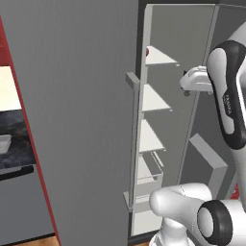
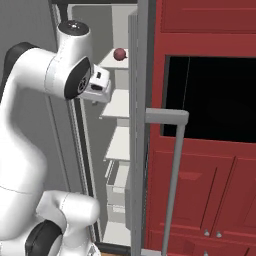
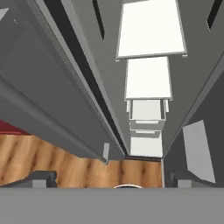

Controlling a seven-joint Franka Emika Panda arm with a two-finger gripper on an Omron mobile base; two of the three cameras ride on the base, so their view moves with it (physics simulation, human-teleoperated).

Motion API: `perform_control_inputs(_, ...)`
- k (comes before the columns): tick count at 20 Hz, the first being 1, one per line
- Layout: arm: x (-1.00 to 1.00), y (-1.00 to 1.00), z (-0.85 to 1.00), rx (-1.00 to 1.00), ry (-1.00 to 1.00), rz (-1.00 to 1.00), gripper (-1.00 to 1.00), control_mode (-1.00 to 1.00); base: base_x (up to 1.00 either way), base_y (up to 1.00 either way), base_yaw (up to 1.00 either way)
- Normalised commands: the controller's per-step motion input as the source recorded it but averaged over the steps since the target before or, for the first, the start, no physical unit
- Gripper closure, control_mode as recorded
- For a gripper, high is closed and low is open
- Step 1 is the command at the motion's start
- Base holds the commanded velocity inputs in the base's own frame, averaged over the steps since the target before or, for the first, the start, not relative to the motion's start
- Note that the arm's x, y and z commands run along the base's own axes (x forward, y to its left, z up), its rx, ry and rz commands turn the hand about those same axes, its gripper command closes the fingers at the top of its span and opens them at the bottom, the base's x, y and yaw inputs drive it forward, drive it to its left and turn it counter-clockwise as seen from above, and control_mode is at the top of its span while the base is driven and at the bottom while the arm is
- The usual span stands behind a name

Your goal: Take the onion and potato out of the freezer and place them in the tupperware container on the counter. Then put the tupperware containing the vegetables back in the freezer.

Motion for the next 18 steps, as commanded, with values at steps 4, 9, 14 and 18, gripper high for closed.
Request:
perform_control_inputs(4, 0.36, -0.09, 0.27, 0.1, 0.0, 0.0, -1.0, -1.0, 0.0, 0.0, 0.0)
perform_control_inputs(9, 0.36, -0.01, 0.13, 0.03, -0.03, 0.0, -1.0, -1.0, 0.0, 0.0, 0.0)
perform_control_inputs(14, 0.35, 0.0, 0.0, 0.0, -0.14, 0.0, -1.0, -1.0, 0.0, 0.0, 0.0)
perform_control_inputs(18, 0.32, 0.0, 0.0, 0.0, -0.23, 0.0, -1.0, -1.0, 0.0, 0.0, 0.0)
